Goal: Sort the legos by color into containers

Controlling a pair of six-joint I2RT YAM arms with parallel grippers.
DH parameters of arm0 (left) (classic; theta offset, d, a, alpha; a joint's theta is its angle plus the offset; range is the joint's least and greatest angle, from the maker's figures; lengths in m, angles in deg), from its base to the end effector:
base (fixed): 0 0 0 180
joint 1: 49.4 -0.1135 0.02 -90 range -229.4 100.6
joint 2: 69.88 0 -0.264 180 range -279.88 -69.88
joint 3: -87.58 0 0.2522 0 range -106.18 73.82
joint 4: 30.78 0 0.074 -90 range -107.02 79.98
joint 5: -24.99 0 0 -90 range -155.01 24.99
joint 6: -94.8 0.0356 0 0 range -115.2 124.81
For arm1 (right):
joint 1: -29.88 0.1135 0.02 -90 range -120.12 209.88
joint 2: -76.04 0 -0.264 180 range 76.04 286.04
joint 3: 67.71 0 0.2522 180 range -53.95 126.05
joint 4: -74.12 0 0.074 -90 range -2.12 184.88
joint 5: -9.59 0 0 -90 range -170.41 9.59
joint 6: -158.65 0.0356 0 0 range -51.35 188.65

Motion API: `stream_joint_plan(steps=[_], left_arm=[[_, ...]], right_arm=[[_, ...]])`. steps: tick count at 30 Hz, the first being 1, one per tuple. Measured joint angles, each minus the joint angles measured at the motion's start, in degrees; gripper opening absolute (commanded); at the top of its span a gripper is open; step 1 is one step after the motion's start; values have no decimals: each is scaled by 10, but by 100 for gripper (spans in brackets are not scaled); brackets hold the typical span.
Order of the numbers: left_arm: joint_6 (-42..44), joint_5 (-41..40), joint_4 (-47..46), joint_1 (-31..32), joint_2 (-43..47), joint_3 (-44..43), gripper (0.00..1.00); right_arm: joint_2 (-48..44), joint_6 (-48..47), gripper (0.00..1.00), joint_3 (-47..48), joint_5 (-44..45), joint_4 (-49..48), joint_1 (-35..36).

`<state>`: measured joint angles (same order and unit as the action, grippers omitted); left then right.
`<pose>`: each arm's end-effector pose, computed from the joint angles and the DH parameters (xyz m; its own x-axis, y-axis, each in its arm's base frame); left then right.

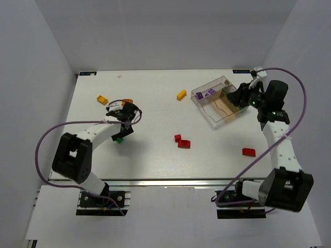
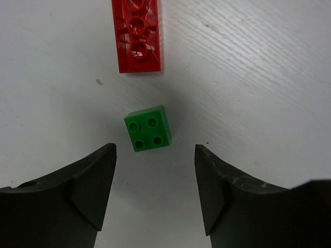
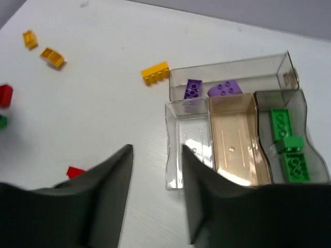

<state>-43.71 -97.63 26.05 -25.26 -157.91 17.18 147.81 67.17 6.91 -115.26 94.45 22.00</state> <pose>0.2626 -0.0966 0.2008 -0.7418 -0.3590 -0.5665 -0.5177 0.8435 0.1434 0.2878 -0.0193 0.3458 -0.2864 0.0182 -0.9579 -0.4349 0.8884 0.1469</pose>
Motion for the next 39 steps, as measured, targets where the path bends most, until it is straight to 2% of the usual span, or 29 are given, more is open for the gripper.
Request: stream_joint_plan(steps=[1,3,4,9,12,13,17,21,23,27,28,29,30,31,33,37,39], left_arm=[[1,5,-2,-5,-14,0,79],[-3,13,-3,-18,-42,0,91],[-3,17,-2,-23,-53,0,93],[-10,29,-6,-40,-78,0,89],[-13,41,-20,-45,-78,4,76],[-13,47,-26,-47,-78,5,68],[-13,67,-54,-56,-77,12,52],[-16,86,-80,-67,-62,33,47],[-16,97,-101,-75,-45,53,40],[-12,117,-131,-84,-13,87,12],[-8,126,-135,-86,-8,91,10],[3,139,-141,-87,-2,95,7],[17,157,-151,-86,6,100,5],[34,183,-164,-85,16,103,2],[76,253,-211,-81,50,114,2],[136,448,-356,-76,105,122,0],[145,558,-438,-73,90,109,0]], right_arm=[[-22,1,59,-16,-19,-13,-1],[-60,2,61,-52,-49,-38,-5],[-73,3,61,-70,-59,-46,-8],[-74,4,63,-98,-88,-51,-21],[-63,7,63,-98,-100,-50,-27],[-61,7,63,-98,-104,-50,-30],[-60,9,63,-98,-118,-51,-37],[-60,17,63,-98,-133,-51,-45],[-59,21,63,-98,-140,-51,-49],[-55,26,63,-98,-154,-51,-54],[-54,27,65,-98,-158,-51,-55],[-54,27,72,-98,-164,-51,-56],[-54,27,89,-98,-171,-50,-57],[-53,29,89,-97,-180,-47,-57],[-48,15,89,-96,-210,-43,-57],[-15,-5,87,-87,-276,-21,-54],[3,-13,73,-81,-293,-5,-49]])
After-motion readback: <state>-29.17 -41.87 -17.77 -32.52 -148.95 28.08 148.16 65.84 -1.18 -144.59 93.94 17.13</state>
